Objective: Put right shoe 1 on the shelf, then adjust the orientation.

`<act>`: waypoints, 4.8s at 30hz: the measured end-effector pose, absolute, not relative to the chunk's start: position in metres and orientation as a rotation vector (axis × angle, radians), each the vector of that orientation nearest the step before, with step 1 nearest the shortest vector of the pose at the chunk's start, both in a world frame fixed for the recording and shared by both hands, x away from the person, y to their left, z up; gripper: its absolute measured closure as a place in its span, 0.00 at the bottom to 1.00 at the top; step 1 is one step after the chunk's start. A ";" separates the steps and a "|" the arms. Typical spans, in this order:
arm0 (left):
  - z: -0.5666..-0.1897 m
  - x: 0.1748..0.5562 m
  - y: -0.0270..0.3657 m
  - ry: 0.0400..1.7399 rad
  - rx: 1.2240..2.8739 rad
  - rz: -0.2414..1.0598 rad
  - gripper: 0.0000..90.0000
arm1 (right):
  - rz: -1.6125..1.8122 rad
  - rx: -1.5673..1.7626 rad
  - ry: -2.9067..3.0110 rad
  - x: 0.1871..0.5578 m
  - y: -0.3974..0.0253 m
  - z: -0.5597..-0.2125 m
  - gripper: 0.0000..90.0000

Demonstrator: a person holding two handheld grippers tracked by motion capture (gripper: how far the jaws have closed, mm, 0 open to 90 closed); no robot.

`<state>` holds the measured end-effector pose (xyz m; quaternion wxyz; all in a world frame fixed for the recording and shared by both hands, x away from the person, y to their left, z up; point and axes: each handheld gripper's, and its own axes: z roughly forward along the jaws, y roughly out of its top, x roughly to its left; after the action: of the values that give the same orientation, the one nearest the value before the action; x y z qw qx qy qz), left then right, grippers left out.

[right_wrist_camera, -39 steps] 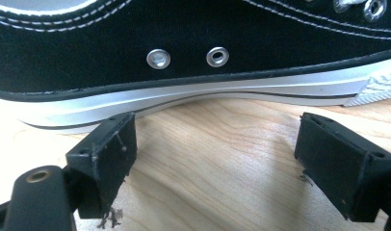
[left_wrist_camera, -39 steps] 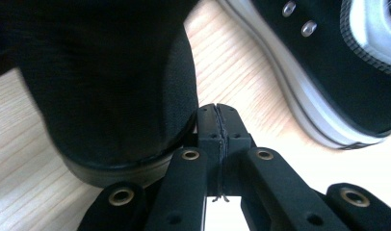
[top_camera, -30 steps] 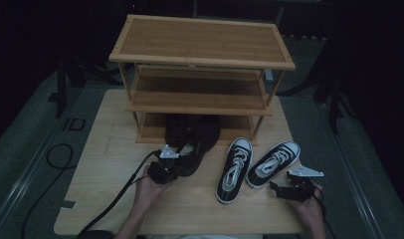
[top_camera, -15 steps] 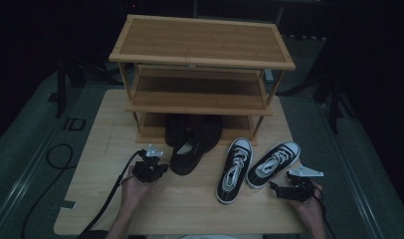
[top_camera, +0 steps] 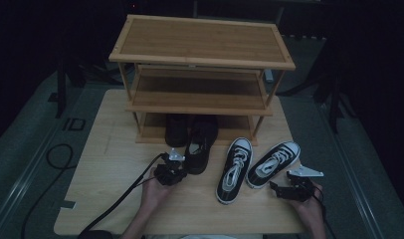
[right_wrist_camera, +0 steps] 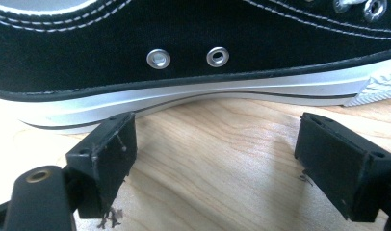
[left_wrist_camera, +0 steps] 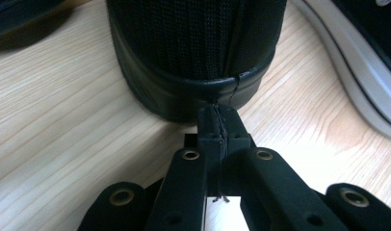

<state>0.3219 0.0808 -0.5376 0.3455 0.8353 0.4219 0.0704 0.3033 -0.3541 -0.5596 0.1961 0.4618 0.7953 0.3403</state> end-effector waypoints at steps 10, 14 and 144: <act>-0.530 0.338 0.048 1.048 2.130 0.184 1.00 | 0.953 1.293 2.228 0.303 -0.354 -0.560 0.16; -0.526 0.343 0.041 1.056 2.133 0.193 1.00 | 0.954 1.295 2.227 0.303 -0.354 -0.560 0.16; -0.561 0.355 0.098 1.061 2.067 0.414 0.68 | 0.825 1.530 2.027 0.316 -0.359 -0.544 1.00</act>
<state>0.3546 0.0981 -0.5609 0.3811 0.8097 0.4158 0.1621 0.3156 -0.3593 -0.5437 0.2335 0.5572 0.7380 0.3006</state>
